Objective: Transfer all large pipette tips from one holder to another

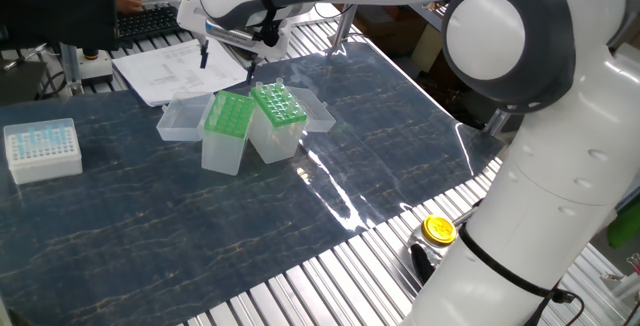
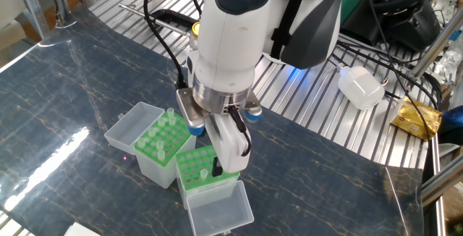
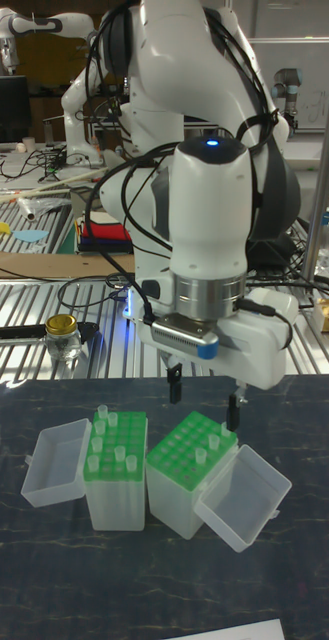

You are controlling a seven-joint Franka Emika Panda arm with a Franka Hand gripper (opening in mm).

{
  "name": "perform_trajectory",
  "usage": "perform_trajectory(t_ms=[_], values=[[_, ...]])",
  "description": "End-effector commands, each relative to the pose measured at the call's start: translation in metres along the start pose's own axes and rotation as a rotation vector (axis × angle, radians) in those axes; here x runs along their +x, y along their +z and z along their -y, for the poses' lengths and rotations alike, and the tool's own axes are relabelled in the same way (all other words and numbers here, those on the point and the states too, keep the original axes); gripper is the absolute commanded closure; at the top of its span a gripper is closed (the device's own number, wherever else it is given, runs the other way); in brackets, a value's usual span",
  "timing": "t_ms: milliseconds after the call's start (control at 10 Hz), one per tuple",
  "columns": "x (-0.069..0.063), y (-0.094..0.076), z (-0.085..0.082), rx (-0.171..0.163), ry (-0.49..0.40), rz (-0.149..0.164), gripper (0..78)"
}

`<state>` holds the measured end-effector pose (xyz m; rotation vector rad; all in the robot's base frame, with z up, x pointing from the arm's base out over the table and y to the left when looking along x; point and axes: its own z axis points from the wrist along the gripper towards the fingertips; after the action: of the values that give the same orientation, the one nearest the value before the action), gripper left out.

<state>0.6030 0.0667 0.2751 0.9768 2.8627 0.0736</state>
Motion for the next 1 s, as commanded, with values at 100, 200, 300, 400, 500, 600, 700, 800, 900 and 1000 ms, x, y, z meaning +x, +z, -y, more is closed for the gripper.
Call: perform_trajectory(t_ms=[100, 200, 300, 400, 500, 600, 700, 800, 900, 1000], values=[[-0.011, 0.003, 0.008, 0.015, -0.018, -0.003, 0.1], [-0.013, 0.004, 0.01, 0.014, -0.031, -0.005, 0.1], [-0.015, 0.004, 0.013, 0.015, -0.042, -0.004, 0.1], [-0.018, 0.005, 0.015, 0.014, -0.063, -0.005, 0.1], [-0.021, 0.007, 0.018, 0.011, -0.087, -0.007, 0.1], [-0.022, 0.008, 0.019, 0.01, -0.097, -0.008, 0.1], [-0.028, 0.009, 0.022, 0.011, -0.129, -0.006, 0.1], [-0.033, 0.009, 0.023, 0.009, -0.136, -0.009, 0.1], [-0.035, 0.008, 0.023, 0.01, -0.132, -0.01, 0.1], [-0.037, 0.009, 0.023, 0.012, -0.146, -0.009, 0.1]])
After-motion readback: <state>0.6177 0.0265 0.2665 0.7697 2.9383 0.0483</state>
